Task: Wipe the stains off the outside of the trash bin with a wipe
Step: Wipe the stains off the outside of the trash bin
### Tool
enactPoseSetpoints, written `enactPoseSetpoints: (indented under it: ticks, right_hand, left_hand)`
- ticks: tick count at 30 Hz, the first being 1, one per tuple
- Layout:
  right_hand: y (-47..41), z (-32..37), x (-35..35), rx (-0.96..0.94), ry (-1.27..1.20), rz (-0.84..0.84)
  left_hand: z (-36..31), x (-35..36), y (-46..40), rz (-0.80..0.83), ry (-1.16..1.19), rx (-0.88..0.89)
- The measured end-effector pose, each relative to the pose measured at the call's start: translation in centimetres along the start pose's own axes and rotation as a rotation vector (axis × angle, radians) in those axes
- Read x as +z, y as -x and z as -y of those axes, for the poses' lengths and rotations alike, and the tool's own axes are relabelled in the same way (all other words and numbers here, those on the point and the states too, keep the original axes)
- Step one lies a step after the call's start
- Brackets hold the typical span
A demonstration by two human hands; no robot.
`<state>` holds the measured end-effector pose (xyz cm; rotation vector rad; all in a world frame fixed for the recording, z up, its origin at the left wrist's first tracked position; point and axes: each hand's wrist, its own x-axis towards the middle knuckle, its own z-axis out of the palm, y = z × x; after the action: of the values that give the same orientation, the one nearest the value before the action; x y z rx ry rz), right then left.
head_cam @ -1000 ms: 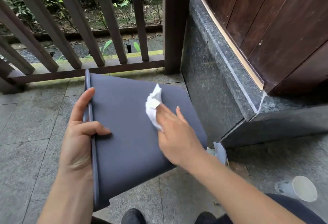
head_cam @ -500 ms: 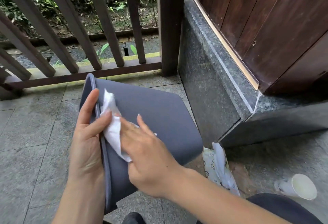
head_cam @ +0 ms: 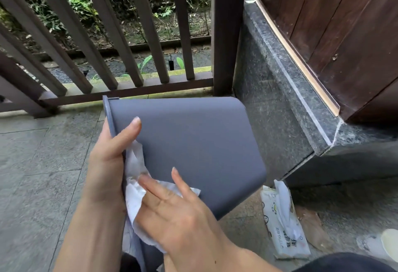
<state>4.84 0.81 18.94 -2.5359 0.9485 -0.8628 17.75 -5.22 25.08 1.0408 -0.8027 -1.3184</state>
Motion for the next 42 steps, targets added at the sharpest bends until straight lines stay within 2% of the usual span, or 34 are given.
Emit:
enactPoseSetpoints:
  ticks: [2, 6, 8, 11, 14, 20, 25, 27, 30, 34, 37, 42]
  right_hand:
    - [0.5, 0.0, 0.4, -0.04, 0.117, -0.051]
    - [0.5, -1.2, -0.7, -0.041, 0.106, -0.078]
    - [-0.3, -3.3, -2.1, 0.099, 0.1, -0.072]
    - [-2.1, -6.7, -4.6, 0.449, 0.051, -0.159]
    - [-3.0, -8.1, -5.5, 0.582, -0.063, -0.206]
    - [-2.8, -3.0, -2.4, 0.293, -0.138, -0.158]
    - [-2.3, -2.7, -0.7, 0.266, -0.08, -0.085]
    - [-2.2, -2.7, -0.3, 0.263, -0.061, -0.05]
    - [-1.7, -2.6, 0.6, 0.277, -0.044, -0.018]
    - [-1.0, -2.4, 0.9, 0.269, -0.045, -0.019]
    - [-1.0, -2.3, 0.8, 0.241, -0.036, -0.054]
    - [-1.0, -2.4, 1.3, 0.226, -0.041, -0.057]
  left_hand:
    - [-0.2, 0.0, -0.3, -0.029, -0.092, 0.052]
    - [0.6, -0.1, -0.7, -0.028, -0.197, 0.166]
    - [1.3, -0.2, -0.3, 0.042, -0.196, 0.16]
    - [2.2, 0.2, 0.7, 0.195, -0.235, 0.134]
    - [2.8, 0.6, 1.0, 0.233, -0.345, 0.132]
    - [3.4, 2.1, 0.0, 0.112, -0.382, 0.042]
    - [3.6, 2.5, -0.8, -0.113, -0.156, -0.198]
    - [3.4, 2.4, -1.0, -0.168, -0.124, -0.321]
    - [3.4, 2.6, -1.5, -0.289, -0.171, -0.415]
    - [3.8, 2.5, -2.0, -0.341, -0.301, -0.33]
    - [4.2, 2.3, -2.3, -0.26, -0.464, -0.184]
    - [4.5, 1.1, -2.8, -0.248, -0.421, -0.299]
